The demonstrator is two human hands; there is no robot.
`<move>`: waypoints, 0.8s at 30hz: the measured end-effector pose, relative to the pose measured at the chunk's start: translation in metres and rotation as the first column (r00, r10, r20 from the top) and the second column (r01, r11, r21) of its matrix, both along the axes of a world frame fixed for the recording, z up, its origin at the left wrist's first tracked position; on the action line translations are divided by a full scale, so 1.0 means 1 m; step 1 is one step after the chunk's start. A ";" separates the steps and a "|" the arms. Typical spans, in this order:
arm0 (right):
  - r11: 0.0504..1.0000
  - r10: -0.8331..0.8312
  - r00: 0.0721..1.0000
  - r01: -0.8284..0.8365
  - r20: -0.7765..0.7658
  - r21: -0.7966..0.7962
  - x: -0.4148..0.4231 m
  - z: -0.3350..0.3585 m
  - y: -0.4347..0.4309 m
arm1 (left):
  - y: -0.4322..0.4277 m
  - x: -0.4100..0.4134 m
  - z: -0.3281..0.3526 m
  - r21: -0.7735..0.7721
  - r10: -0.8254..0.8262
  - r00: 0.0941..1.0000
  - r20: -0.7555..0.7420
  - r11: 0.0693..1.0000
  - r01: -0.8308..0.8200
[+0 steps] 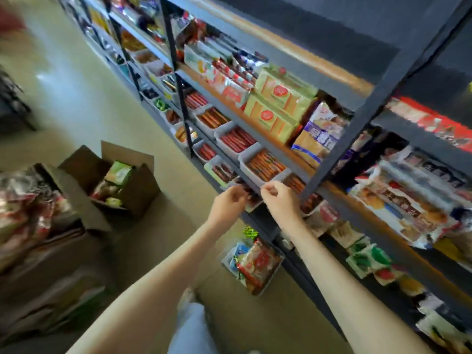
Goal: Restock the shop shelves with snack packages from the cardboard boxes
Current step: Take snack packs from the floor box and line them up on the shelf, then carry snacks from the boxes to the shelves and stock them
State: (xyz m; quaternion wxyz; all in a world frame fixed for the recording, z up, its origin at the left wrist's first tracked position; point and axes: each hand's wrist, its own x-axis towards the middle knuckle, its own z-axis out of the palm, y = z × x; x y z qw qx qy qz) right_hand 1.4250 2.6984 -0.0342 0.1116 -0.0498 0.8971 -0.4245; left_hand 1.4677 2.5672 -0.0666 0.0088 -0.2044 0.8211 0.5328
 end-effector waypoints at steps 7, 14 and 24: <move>0.975 0.214 0.962 -0.222 0.167 0.028 -0.022 -0.047 -0.201 | -0.200 0.038 -0.058 -0.071 0.277 0.938 0.209 0.961 -0.268; 0.907 0.409 0.881 -0.421 0.237 0.002 -0.034 -0.067 -0.370 | -0.352 0.063 -0.068 -0.169 0.480 0.827 0.292 0.877 -0.449; 0.706 0.646 0.676 -0.706 0.355 0.059 -0.058 -0.093 -0.532 | -0.474 0.081 -0.059 -0.204 0.795 0.603 0.069 0.602 -0.772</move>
